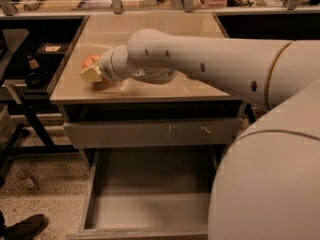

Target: Pick apple from middle drawer and place on counter

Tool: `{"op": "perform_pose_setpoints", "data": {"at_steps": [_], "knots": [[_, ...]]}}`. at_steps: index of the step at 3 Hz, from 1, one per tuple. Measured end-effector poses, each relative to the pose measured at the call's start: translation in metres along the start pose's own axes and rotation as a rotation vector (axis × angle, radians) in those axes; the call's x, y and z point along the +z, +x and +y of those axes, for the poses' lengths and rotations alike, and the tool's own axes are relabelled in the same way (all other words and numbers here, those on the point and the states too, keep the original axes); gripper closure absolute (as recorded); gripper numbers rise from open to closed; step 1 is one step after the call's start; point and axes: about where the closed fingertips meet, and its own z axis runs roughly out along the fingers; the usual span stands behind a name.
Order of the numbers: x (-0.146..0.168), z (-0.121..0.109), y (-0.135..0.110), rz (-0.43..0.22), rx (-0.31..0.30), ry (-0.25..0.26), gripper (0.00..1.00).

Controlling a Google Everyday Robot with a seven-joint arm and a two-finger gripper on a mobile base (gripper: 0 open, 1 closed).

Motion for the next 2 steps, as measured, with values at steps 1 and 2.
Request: {"op": "perform_pose_setpoints", "data": {"at_steps": [1,2], "knots": [[0.0,0.0001,0.0,0.0,0.0,0.0,0.0],[0.0,0.0001,-0.0001,0.0,0.0,0.0,0.0]]}}
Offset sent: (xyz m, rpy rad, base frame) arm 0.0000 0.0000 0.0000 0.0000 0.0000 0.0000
